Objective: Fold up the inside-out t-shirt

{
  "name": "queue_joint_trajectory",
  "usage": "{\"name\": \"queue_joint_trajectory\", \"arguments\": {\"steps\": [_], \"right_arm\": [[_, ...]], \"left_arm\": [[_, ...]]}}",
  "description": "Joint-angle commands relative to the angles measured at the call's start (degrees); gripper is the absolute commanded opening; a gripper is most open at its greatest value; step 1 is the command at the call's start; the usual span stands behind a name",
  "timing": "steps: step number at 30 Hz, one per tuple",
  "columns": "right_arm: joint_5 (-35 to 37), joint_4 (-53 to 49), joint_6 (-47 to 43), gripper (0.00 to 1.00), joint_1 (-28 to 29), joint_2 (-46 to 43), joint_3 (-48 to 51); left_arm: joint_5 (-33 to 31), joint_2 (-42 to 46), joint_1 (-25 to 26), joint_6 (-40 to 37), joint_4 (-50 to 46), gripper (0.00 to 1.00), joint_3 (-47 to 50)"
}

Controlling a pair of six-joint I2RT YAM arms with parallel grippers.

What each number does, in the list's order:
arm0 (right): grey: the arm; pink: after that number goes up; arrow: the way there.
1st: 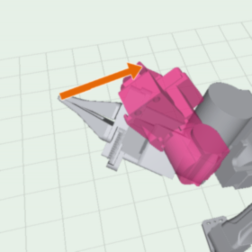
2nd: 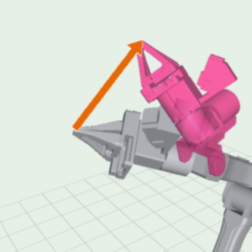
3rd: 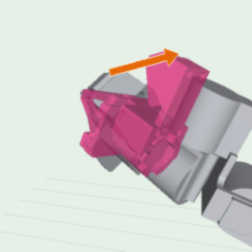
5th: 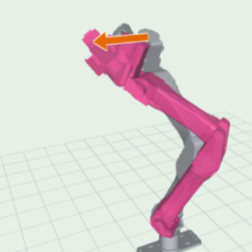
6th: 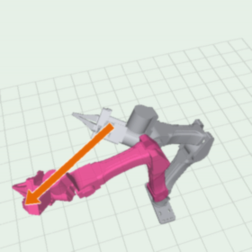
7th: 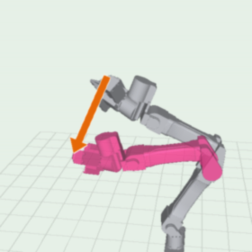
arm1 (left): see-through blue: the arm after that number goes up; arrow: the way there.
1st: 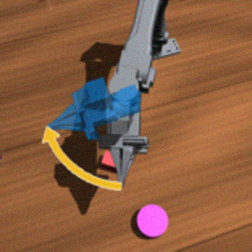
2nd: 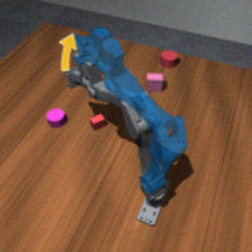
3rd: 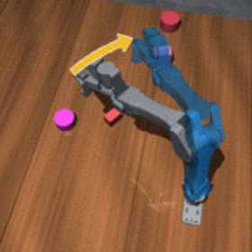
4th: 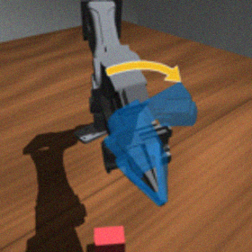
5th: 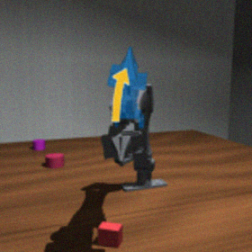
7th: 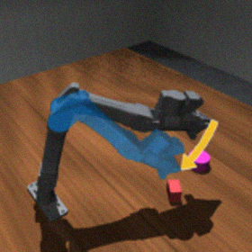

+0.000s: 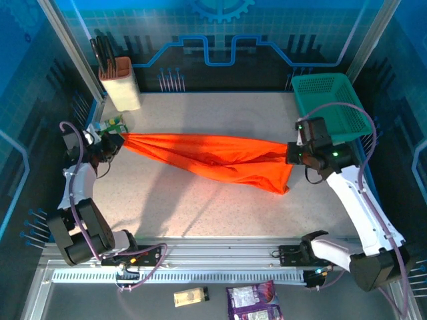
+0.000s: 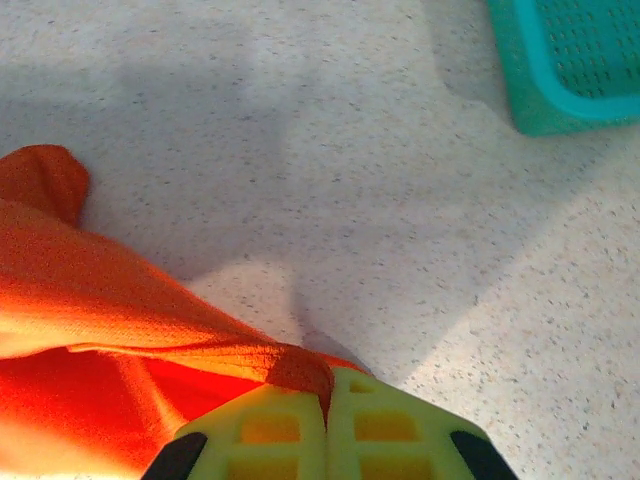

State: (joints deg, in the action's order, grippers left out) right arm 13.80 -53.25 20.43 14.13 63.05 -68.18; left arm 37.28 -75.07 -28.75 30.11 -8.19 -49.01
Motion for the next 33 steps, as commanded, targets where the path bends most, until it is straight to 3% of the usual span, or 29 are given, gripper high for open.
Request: {"name": "queue_joint_trajectory", "arguments": {"steps": [1, 5, 9, 11, 13, 17, 21, 28, 33], "right_arm": [[-3.48, -2.67, -0.95, 0.00, -5.46, -0.38, 3.28], [-8.39, -0.47, 0.16, 0.01, -8.74, 1.70, 7.34], [-12.54, 1.00, 1.66, 0.23, -7.04, 5.87, 8.21], [-10.29, 0.68, 2.35, 0.31, -4.20, 6.98, 7.14], [-8.45, 0.78, 3.13, 0.36, -1.31, 7.35, 6.23], [-8.69, 1.48, 5.10, 0.39, 4.51, 8.36, 4.98], [-11.83, 3.83, 6.67, 0.40, 10.59, 11.36, 5.01], [-16.67, 10.93, 10.87, 0.41, 19.84, 20.25, 6.18], [-18.50, 18.13, 18.64, 0.44, 21.77, 23.85, 10.64]], "left_arm": [[1.99, -0.54, -0.85, 1.21, 1.60, 0.00, -1.10], [2.32, -1.66, 2.81, -0.26, -0.23, 0.00, -0.67], [0.23, -4.51, 11.04, -5.76, -6.30, 0.02, -2.41], [-3.09, -5.44, 14.14, -8.13, -9.30, 0.13, -3.34], [-8.32, -4.59, 16.02, -9.78, -11.26, 0.31, -3.64], [-17.07, -1.24, 19.53, -12.72, -14.17, 0.45, -5.37], [-19.71, -0.12, 24.42, -16.32, -16.82, 0.47, -8.74], [-15.16, -3.95, 38.17, -23.79, -17.98, 0.46, -13.60], [-12.32, -9.90, 48.62, -29.81, -17.42, 0.45, -15.06]]}}
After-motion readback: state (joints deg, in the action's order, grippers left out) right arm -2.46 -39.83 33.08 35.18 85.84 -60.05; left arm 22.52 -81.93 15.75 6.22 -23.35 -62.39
